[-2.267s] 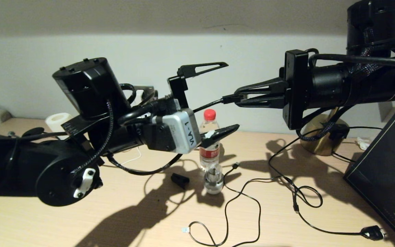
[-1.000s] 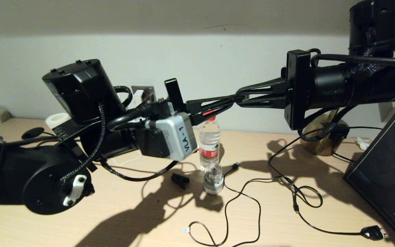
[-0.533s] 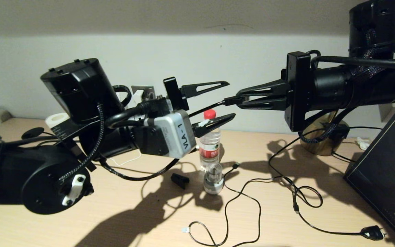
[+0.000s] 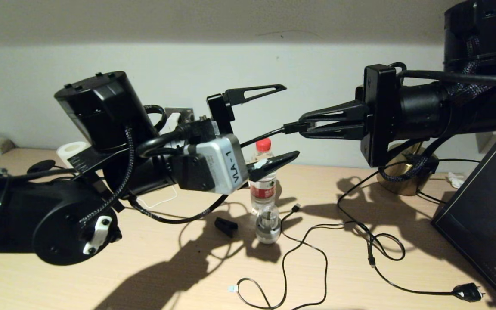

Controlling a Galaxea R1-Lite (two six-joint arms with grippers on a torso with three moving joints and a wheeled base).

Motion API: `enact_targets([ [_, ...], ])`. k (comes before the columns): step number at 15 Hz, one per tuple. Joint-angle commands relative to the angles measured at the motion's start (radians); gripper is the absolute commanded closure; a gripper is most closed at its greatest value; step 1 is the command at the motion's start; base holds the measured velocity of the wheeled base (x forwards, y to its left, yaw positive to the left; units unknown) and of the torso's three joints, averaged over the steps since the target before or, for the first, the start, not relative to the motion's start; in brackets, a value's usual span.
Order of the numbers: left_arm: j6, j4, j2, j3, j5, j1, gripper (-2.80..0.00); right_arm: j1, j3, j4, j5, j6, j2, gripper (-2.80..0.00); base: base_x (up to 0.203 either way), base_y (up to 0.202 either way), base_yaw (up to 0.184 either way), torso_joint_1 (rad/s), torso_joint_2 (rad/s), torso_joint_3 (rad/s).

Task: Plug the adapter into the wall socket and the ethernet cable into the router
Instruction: Hand it to the other hand

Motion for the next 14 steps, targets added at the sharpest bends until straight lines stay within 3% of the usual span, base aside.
enact_targets([
  [1, 0.006, -0.006, 0.005, 0.000, -0.003, 0.001, -2.80, 0.001, 0.002, -0.001, 0.005, 0.008, -0.001, 0.00, 0.000, 0.000, 0.000, 0.000, 0.00, 0.000],
  [6, 0.006, -0.006, 0.014, -0.003, -0.003, 0.000, -2.80, 0.004, 0.003, 0.000, 0.005, 0.008, 0.001, 0.00, 0.000, 0.000, 0.000, 0.000, 0.00, 0.000],
  [7, 0.006, -0.008, 0.014, -0.003, -0.003, 0.000, 0.00, 0.006, 0.003, -0.001, 0.004, 0.008, 0.002, 0.00, 0.000, 0.000, 0.000, 0.000, 0.00, 0.000],
  [14, 0.006, -0.008, 0.033, -0.004, 0.000, -0.002, 0.00, 0.013, -0.005, -0.001, 0.005, 0.006, 0.019, 0.00, 0.000, 0.000, 0.000, 0.000, 0.00, 0.000],
])
